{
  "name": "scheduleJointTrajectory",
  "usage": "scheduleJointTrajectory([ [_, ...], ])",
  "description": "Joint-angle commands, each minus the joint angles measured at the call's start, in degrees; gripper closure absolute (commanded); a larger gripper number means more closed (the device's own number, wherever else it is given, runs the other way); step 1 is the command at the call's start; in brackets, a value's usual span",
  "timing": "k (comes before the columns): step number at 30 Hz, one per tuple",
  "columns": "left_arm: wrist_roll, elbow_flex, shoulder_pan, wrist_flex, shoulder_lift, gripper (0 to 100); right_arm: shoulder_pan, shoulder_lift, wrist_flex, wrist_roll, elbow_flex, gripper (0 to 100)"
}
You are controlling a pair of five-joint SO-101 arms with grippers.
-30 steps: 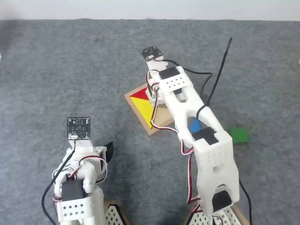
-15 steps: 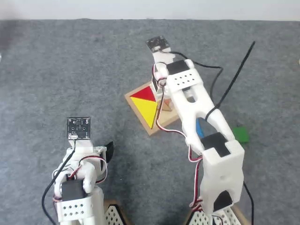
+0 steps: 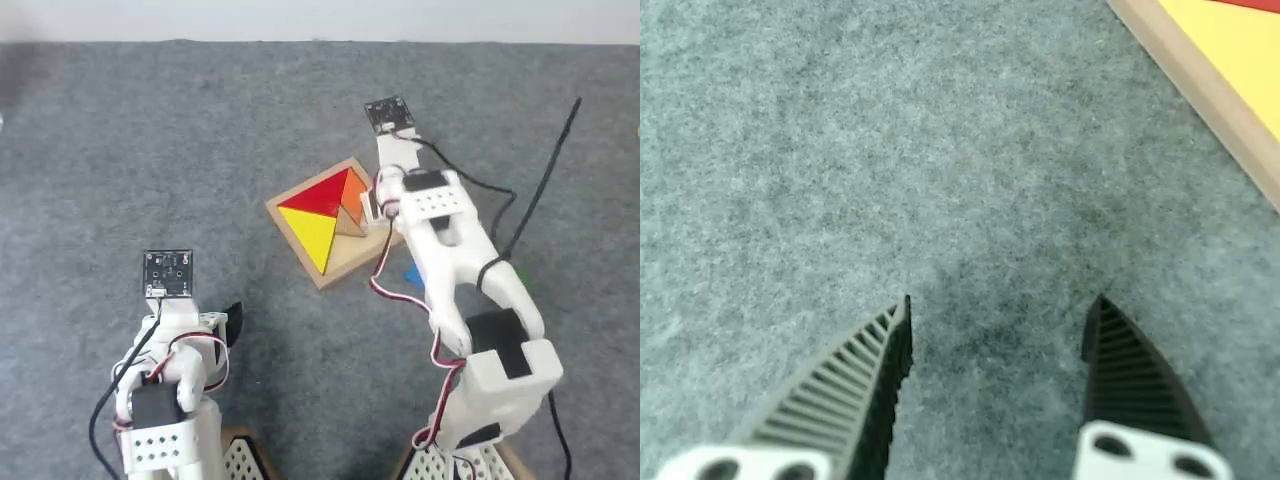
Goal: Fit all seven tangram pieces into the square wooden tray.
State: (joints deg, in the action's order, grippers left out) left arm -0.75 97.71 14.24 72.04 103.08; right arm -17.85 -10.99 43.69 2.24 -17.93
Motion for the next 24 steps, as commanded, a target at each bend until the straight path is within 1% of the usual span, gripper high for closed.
scheduleJointTrajectory([
  [1, 0.4, -1.3, 0.0, 0.3, 1.2, 73, 0.8, 2.3, -5.7, 0.7, -0.8, 81.1],
  [10, 0.4, -1.3, -0.1, 0.3, 1.2, 73, 0.8, -6.0, -5.1, 0.7, 3.3, 81.1],
  [15, 0.4, -1.3, 0.0, 0.3, 1.2, 73, -0.4, -6.2, -2.9, 0.8, 6.3, 80.8],
  [20, 0.4, -1.3, 0.0, 0.3, 1.2, 73, -4.4, -8.1, 1.2, 6.7, 15.4, 80.8],
  [22, 0.4, -1.3, 0.0, 0.3, 1.2, 73, -4.6, -10.9, 3.3, 5.5, 20.5, 80.8],
  [24, 0.4, -1.3, 0.0, 0.3, 1.2, 73, -4.3, -15.3, 4.1, 2.0, 25.8, 80.8],
])
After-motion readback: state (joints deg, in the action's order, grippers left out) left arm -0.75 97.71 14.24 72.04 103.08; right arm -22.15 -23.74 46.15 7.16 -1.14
